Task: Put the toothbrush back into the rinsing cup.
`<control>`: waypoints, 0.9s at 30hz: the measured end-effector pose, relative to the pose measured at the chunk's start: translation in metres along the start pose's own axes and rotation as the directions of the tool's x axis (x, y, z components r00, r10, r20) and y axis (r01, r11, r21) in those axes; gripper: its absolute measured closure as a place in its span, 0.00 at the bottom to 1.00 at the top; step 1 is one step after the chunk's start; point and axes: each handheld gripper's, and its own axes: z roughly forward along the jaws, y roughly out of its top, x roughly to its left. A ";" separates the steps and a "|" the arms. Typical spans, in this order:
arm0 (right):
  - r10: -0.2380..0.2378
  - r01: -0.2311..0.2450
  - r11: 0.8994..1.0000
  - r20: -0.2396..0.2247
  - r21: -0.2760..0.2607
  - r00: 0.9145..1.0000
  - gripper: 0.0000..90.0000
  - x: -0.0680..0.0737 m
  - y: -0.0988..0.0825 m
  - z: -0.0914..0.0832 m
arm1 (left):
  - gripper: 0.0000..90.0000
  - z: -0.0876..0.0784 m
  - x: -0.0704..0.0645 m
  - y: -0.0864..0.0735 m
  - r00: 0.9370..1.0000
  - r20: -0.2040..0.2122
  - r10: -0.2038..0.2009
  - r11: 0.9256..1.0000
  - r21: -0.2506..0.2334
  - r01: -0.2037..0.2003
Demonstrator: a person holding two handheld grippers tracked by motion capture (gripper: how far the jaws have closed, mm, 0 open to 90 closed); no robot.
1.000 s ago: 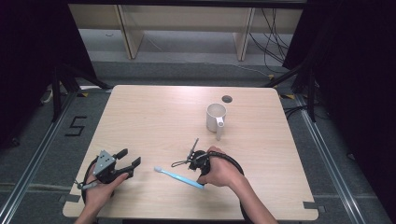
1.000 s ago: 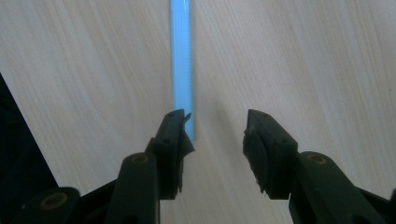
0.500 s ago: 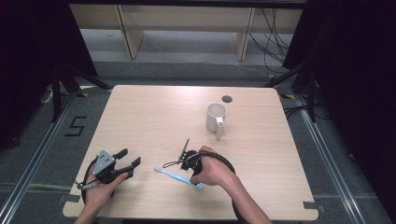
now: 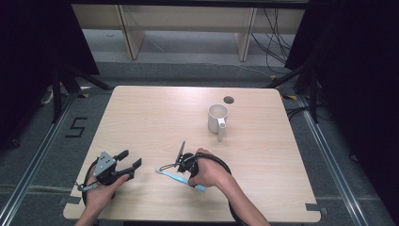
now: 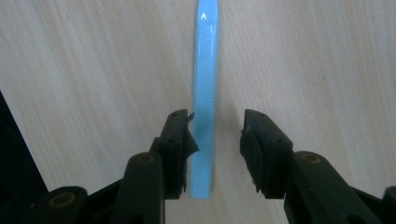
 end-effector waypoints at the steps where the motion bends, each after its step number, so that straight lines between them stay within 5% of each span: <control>1: -0.016 0.016 1.000 0.000 0.001 1.000 0.69 -0.001 0.001 0.001 | 0.36 0.000 0.000 0.000 1.000 0.000 0.001 1.000 0.000 -0.001; 27: -0.027 0.029 0.998 -0.029 0.052 0.999 0.74 0.001 0.012 0.015 | 0.36 0.000 0.000 0.000 1.000 0.002 0.001 1.000 0.000 -0.001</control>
